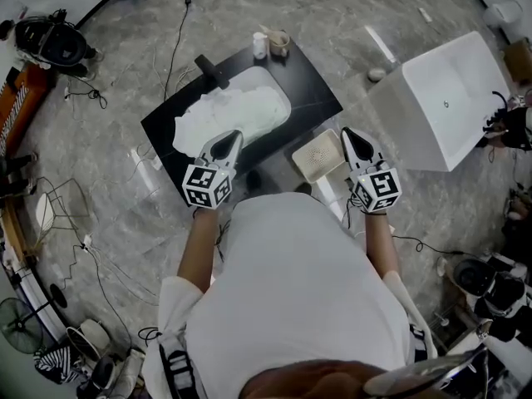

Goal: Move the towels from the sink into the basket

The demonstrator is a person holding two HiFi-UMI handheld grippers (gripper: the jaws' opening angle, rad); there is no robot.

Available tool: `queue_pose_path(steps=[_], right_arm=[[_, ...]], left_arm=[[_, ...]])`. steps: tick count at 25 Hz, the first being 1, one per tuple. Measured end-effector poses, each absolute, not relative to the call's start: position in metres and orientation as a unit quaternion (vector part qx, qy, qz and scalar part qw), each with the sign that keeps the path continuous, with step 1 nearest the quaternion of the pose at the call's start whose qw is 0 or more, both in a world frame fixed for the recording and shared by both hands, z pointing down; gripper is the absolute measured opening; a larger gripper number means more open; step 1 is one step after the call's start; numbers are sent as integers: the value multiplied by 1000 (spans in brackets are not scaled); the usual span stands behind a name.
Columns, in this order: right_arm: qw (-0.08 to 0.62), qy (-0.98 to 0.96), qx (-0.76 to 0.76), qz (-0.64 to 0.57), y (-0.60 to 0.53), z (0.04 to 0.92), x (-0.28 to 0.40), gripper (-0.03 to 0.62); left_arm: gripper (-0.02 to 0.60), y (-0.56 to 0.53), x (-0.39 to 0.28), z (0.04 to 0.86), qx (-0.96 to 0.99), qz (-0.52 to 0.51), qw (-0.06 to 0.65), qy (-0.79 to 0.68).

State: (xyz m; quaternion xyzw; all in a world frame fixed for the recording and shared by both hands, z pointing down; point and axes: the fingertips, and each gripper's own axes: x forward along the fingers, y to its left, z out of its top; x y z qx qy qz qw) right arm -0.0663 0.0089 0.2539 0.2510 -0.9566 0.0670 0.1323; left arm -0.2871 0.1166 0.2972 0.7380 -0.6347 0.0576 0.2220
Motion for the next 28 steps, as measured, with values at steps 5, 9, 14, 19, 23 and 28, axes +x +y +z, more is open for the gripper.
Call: queue_pose_path(steps=[5, 9, 14, 19, 23, 28], right_arm=[[145, -953, 256, 77, 5, 267, -69, -2], [160, -950, 255, 85, 9, 280, -76, -2], [177, -945, 256, 104, 13, 299, -84, -2], [215, -936, 251, 117, 19, 330, -92, -2], [233, -927, 260, 137, 21, 351, -96, -2], [246, -912, 279, 175, 23, 378, -99, -2]], left_arm=[[18, 115, -291, 311, 737, 63, 232, -631], [18, 116, -299, 329, 734, 79, 243, -629], [18, 112, -306, 359, 742, 112, 256, -609], [20, 102, -322, 397, 746, 146, 263, -595], [25, 92, -340, 432, 746, 176, 276, -580], [134, 75, -363, 484, 743, 219, 292, -561]])
